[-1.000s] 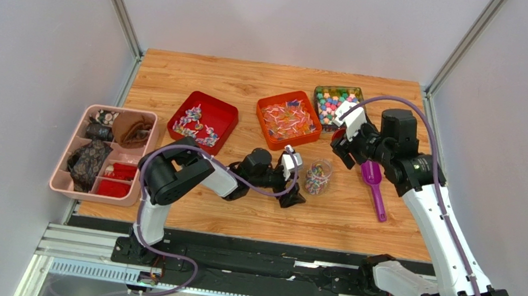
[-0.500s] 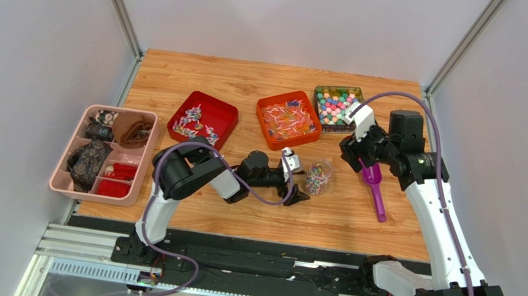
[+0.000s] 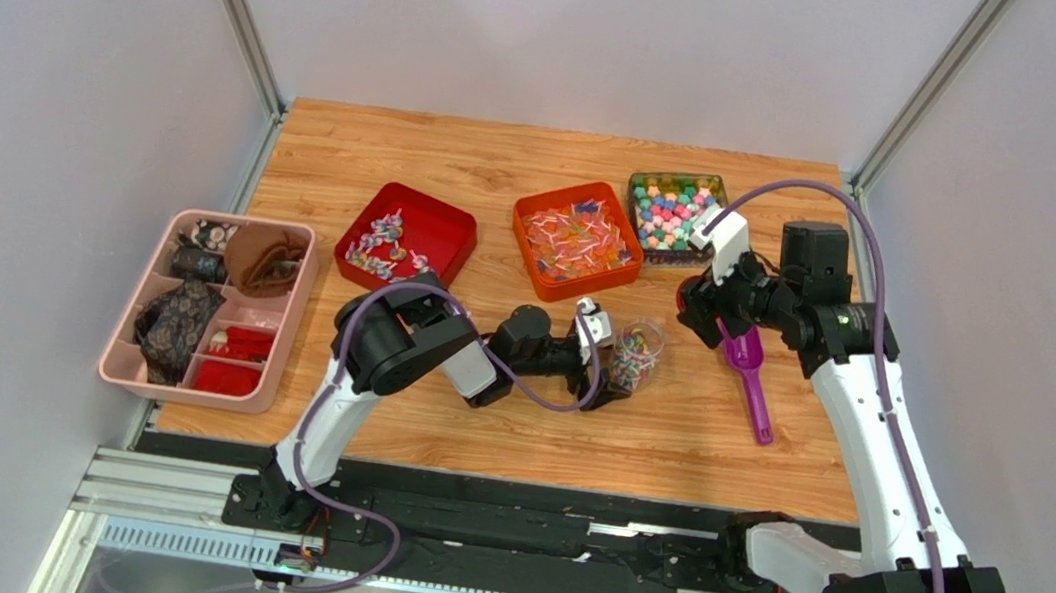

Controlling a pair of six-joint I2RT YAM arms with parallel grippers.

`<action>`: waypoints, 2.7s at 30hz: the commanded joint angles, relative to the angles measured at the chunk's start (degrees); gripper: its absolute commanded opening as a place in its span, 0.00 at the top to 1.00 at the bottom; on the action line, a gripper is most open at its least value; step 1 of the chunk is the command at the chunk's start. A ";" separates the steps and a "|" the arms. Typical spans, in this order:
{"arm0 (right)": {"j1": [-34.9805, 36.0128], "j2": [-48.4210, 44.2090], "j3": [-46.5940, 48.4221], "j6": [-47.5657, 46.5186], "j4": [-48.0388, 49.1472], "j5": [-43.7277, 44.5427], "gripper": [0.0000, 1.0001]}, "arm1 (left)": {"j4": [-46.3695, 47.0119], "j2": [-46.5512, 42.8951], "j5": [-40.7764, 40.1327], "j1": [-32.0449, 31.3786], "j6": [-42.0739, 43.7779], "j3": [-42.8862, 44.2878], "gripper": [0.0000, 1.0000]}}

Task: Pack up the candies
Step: Close the bottle lid on the packing bottle.

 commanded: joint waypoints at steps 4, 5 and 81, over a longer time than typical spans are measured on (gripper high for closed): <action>0.10 1.49 -0.56 -0.12 -0.31 -2.83 0.49 | 4.12 2.10 0.11 -2.43 0.97 3.15 0.03; 0.11 1.49 -0.65 -0.21 -0.31 -2.74 0.49 | 3.95 2.80 0.19 -2.78 1.05 3.59 0.06; 8.46 19.51 3.13 -4.86 -10.14 -6.17 0.53 | 8.52 5.71 -2.70 -2.17 -3.16 4.30 0.34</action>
